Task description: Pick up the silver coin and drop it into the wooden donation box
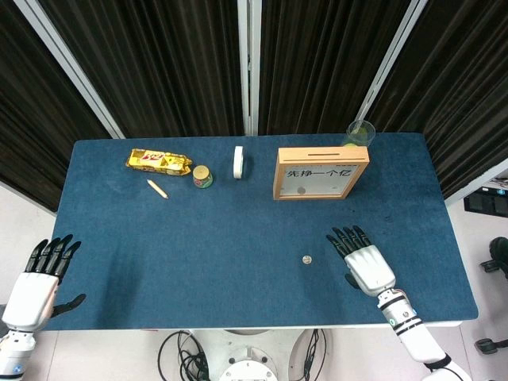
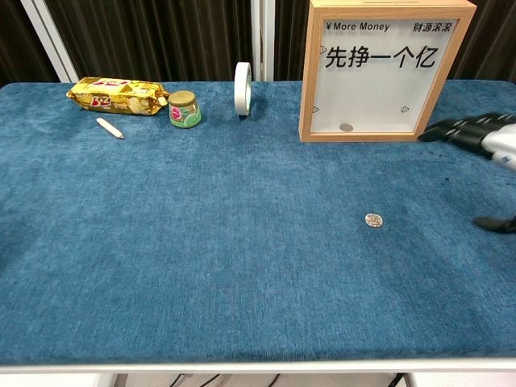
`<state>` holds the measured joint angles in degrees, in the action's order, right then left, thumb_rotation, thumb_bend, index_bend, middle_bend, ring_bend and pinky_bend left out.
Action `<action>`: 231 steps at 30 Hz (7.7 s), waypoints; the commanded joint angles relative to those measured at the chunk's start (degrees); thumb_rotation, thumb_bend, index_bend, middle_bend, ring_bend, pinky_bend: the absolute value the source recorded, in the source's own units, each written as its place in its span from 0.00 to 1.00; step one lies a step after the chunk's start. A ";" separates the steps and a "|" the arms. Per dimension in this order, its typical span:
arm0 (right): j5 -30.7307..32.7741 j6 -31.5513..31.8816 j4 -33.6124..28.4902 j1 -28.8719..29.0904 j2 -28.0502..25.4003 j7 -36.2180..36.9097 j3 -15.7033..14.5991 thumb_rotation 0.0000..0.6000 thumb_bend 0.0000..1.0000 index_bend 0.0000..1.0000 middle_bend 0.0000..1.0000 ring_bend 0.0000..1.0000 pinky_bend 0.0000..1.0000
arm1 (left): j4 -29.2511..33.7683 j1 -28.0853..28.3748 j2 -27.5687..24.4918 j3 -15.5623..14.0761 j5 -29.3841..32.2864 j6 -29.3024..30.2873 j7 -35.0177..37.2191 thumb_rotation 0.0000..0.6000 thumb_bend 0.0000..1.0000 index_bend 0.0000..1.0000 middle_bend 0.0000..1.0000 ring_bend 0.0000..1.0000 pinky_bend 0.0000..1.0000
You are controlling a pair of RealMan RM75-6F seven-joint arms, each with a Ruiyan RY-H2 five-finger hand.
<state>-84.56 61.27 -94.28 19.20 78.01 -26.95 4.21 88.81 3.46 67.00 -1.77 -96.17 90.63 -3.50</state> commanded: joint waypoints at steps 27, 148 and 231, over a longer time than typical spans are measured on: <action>1.19 -2.28 14.16 5.92 12.87 4.42 -1.57 1.00 0.31 0.26 0.00 0.00 0.00 | -1.69 0.21 -0.07 0.04 0.80 -0.83 2.19 1.00 0.10 0.07 0.00 0.00 0.00; 2.95 1.10 20.76 7.67 19.11 2.95 -2.64 1.00 0.38 0.61 0.00 0.00 0.00 | -6.15 0.55 1.08 -0.07 1.27 -0.68 7.23 1.00 0.11 0.07 0.00 0.00 0.00; 29.15 6.03 -2.40 22.82 -3.77 -18.17 26.14 1.00 0.36 0.76 0.03 0.00 0.00 | -5.49 0.94 0.18 -0.64 -0.14 -0.37 8.87 1.00 0.11 0.07 0.00 0.00 0.00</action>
<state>-61.51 69.90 -99.59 37.84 73.68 -39.93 28.43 83.34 4.41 67.20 -2.40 -96.32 90.27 5.35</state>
